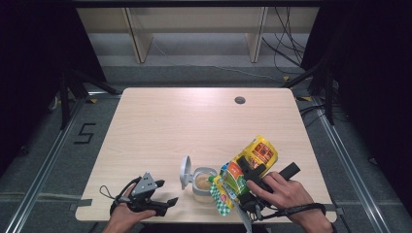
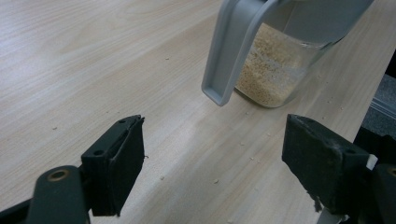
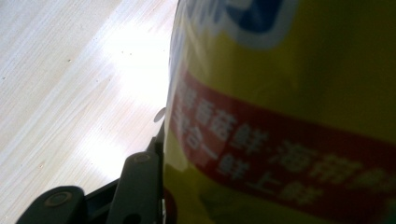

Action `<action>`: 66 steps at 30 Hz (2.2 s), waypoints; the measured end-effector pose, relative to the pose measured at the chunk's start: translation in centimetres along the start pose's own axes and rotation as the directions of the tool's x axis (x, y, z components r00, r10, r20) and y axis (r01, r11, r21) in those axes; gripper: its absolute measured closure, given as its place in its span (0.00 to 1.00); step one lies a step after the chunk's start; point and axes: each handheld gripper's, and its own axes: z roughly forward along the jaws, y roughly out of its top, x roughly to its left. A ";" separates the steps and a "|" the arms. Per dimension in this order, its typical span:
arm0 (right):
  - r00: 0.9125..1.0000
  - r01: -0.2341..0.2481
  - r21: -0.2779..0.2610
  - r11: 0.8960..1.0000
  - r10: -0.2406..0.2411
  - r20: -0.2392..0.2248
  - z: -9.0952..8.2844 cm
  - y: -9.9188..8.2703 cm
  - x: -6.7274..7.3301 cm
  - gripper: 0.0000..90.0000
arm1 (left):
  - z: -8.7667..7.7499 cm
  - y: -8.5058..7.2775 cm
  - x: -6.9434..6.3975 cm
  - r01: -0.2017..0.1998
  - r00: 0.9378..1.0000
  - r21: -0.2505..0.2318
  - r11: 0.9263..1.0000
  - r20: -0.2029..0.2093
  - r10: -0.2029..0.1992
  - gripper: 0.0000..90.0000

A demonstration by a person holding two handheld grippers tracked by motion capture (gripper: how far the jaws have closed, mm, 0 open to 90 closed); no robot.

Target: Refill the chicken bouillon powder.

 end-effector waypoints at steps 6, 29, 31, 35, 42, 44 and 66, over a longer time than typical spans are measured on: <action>1.000 -0.005 0.004 1.000 0.005 -0.004 0.1 0.1 0.1 0.66 | 0.0 0.0 -0.1 0.018 1.000 -0.012 1.000 -0.003 -0.018 0.23; 0.998 -0.060 0.004 0.998 0.060 -0.018 0.2 0.4 0.6 0.66 | -0.3 0.1 0.0 -0.014 1.000 -0.006 1.000 -0.019 0.014 0.23; 0.998 -0.062 0.002 0.998 0.062 -0.017 0.2 0.4 0.6 0.66 | -0.2 0.1 0.0 -0.011 1.000 -0.017 1.000 -0.018 0.011 0.23; 0.998 -0.064 -0.003 0.998 0.064 -0.013 0.1 0.4 0.5 0.66 | -0.2 0.1 0.0 -0.008 1.000 -0.002 1.000 -0.021 0.008 0.23; 0.998 -0.054 0.002 0.999 0.054 -0.016 0.1 0.3 0.5 0.66 | -0.3 0.1 0.0 -0.012 1.000 0.001 1.000 -0.021 0.012 0.23; 0.997 -0.074 0.004 0.997 0.074 -0.011 0.1 0.3 0.5 0.66 | -0.3 0.1 0.0 -0.012 1.000 0.000 1.000 -0.021 0.012 0.23; 0.998 -0.056 0.004 0.998 0.056 -0.026 0.0 0.5 0.3 0.66 | -0.1 0.0 -0.2 0.015 1.000 -0.004 1.000 -0.021 -0.015 0.23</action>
